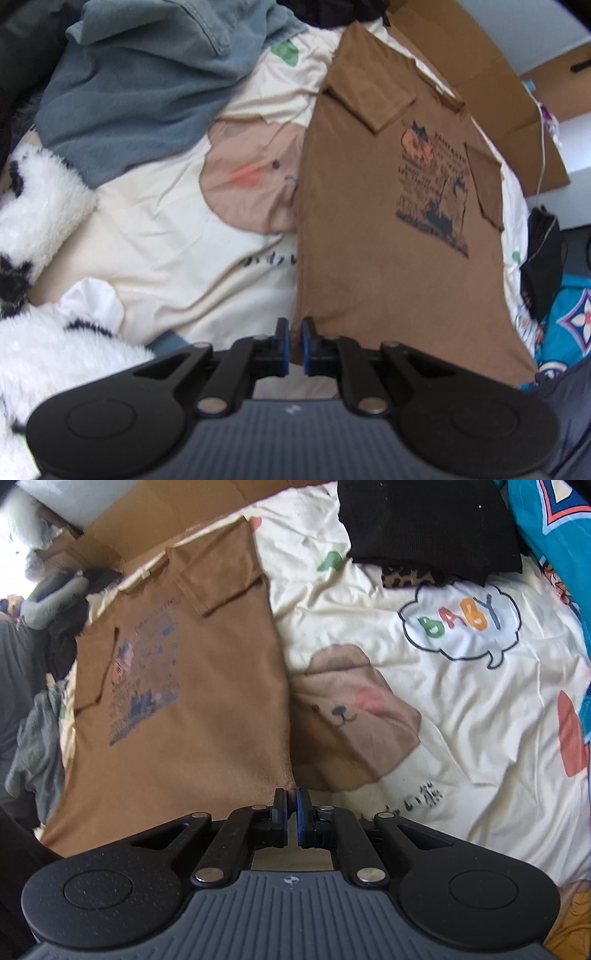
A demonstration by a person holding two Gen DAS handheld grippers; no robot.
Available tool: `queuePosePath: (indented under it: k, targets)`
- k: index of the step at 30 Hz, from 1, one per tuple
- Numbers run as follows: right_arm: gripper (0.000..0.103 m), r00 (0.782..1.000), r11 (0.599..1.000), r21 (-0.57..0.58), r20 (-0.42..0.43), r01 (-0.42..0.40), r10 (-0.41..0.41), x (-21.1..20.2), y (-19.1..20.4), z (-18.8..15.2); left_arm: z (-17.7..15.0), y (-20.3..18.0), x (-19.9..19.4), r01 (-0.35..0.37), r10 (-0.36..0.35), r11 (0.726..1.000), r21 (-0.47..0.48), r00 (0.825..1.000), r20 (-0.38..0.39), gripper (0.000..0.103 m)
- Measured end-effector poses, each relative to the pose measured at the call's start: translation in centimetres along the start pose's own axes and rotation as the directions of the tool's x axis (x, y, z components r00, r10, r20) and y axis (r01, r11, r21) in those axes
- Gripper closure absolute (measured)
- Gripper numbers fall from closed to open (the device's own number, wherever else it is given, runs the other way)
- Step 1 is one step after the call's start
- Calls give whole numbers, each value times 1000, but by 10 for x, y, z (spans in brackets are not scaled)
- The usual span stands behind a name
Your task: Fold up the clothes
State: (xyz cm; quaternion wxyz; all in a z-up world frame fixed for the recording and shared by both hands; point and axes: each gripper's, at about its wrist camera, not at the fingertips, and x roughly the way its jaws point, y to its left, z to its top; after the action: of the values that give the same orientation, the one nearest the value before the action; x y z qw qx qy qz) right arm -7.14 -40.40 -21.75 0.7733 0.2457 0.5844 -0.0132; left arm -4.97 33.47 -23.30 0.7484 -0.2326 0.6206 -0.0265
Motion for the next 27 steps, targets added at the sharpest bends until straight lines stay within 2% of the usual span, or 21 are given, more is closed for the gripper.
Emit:
queuePosePath:
  k: [9, 27]
  targets:
    - [101, 999, 1000, 15, 42, -20, 20, 4, 10, 35, 42, -5, 2, 54, -51, 997, -46, 997, 65, 96]
    - [101, 996, 1000, 3, 85, -16, 16, 60, 30, 117, 134, -23, 68, 65, -60, 996, -60, 994, 93, 96]
